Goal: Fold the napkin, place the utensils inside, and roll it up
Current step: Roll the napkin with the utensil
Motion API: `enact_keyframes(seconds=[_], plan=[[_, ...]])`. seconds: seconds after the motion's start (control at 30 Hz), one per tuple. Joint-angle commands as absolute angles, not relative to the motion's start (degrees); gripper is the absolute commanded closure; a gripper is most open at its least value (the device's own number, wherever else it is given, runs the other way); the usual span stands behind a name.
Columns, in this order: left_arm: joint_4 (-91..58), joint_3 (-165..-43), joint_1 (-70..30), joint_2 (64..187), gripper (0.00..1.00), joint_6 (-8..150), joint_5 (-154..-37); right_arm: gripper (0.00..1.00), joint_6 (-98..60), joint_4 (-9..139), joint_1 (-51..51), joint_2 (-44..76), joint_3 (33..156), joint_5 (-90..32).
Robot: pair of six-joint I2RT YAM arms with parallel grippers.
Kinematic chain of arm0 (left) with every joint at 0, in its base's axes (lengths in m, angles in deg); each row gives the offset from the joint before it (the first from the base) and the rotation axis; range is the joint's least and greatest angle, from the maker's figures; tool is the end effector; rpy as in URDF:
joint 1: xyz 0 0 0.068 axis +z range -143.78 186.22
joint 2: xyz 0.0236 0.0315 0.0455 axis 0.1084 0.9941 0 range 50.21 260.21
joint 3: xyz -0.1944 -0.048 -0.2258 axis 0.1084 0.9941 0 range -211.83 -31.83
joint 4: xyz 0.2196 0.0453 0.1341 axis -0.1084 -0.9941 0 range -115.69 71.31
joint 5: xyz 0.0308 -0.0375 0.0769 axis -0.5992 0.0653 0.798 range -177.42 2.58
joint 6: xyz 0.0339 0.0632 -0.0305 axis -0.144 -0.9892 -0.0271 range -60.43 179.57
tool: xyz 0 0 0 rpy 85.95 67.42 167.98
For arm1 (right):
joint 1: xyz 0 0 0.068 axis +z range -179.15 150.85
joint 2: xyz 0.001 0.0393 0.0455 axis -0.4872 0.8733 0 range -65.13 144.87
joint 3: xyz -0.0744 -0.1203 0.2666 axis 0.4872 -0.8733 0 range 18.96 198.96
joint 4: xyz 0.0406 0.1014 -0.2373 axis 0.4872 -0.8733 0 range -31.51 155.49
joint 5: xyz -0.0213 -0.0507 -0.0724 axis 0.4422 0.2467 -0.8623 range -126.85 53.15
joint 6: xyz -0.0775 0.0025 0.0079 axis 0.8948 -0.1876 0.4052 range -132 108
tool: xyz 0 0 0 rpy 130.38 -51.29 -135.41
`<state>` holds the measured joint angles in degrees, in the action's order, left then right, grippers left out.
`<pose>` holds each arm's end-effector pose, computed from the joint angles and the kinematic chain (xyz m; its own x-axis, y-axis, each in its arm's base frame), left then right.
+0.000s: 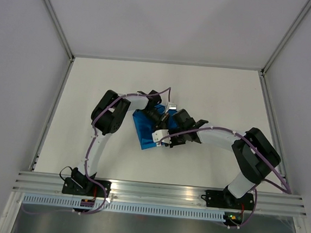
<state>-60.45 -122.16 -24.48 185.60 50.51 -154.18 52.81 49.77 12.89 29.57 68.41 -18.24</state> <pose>0.3557 -0.2824 0.0889 -0.8092 0.5528 -0.1991 0.3773 0.2292 -0.8973 0.2276 0.2338 0.1549 0.4021 -0.7922 -0.4590 -0.9066 -0.2746 -0.3204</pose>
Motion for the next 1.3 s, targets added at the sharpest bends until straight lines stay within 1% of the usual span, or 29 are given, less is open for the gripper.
enact_keyframes(seconds=[0.0,0.17,0.27,0.43,0.47,0.5,0.53,0.57,0.63,0.67,0.73,0.77,0.8,0.93,0.97,1.0,1.07,1.1,1.2,1.27], plan=[[-60.87,-124.99,-23.49,182.14,0.76,48.14,-152.99,0.8,53.74,35.36,12.95,34.44,70.46,-15.15],[-60.79,-126.22,-22.52,179.24,0.61,49.28,-149.48,0.81,54.88,25.53,11.37,37.44,77.39,-10.33],[-58.51,-125.96,-22.08,176.69,0.56,51.65,-145.09,0.81,56.11,20.07,9.61,40.07,81.69,-7.94],[-51.67,-124.83,-20.77,171.34,0.54,58.84,-132.27,0.81,57.78,12.95,6.88,44.47,86.98,-4.6],[-50.86,-124.39,-20.5,170.36,0.54,58.95,-128.07,0.81,58.48,11.8,6.36,45.95,88.73,-4.25],[-50.07,-124.03,-20.15,169.57,0.54,60.95,-127.16,0.81,58.83,10.66,6.09,46.75,89.7,-3.64],[-48.93,-123.07,-19.62,167.13,0.54,62.54,-125.32,0.81,59.1,8.21,5.83,47.72,90.76,-3.28],[-46.92,-122.45,-19.53,165.88,0.53,63.69,-119.39,0.81,59.71,6.97,5.3,49.55,92.77,-2.93],[-44.98,-120.35,-18.4,161.86,0.53,66.58,-115.04,0.81,60.07,3.81,4.69,51.58,96.02,-2.06],[-43.49,-119.73,-17.95,160.44,0.52,68.17,-109.62,0.81,60.33,2.75,4.07,53.59,97.0,-1.79],[-42.16,-117.37,-16.55,157.89,0.52,70.71,-107.03,0.8,60.68,0.38,3.28,55.36,99.98,-1.09],[-41.02,-116.22,-16.37,154.31,0.51,71.51,-102.24,0.8,60.68,-0.42,2.76,57.11,100.95,-1.0],[-39.62,-114.12,-16.37,152.79,0.51,71.96,-100.1,0.8,60.68,-1.12,2.49,58.0,101.83,-0.99],[-35.22,-107.79,-16.45,143.66,0.51,73.01,-94.02,0.8,61.12,-5.68,1.61,61.96,107.19,-0.29],[-33.91,-105.86,-16.45,139.29,0.5,73.54,-91.75,0.8,61.12,-6.39,1.26,63.53,108.16,-0.03],[-31.11,-101.92,-16.45,137.07,0.5,74.67,-90.77,0.8,61.12,-7.79,1.08,64.42,109.04,0.23],[-28.37,-97.77,-16.45,132.32,0.49,76.09,-88.67,0.8,60.95,-8.95,0.64,66.52,111.59,0.41],[-26.79,-93.66,-16.54,127.95,0.49,76.96,-88.83,0.8,60.86,-9.47,0.47,67.14,112.38,0.32],[-22.82,-88.02,-17.94,120.55,0.48,75.84,-89.09,0.8,59.89,-10.79,0.38,69.17,114.67,0.24],[-22.21,-86.07,-20.31,118.16,0.48,73.55,-85.69,0.8,59.45,-12.02,0.29,71.1,117.13,0.32]])
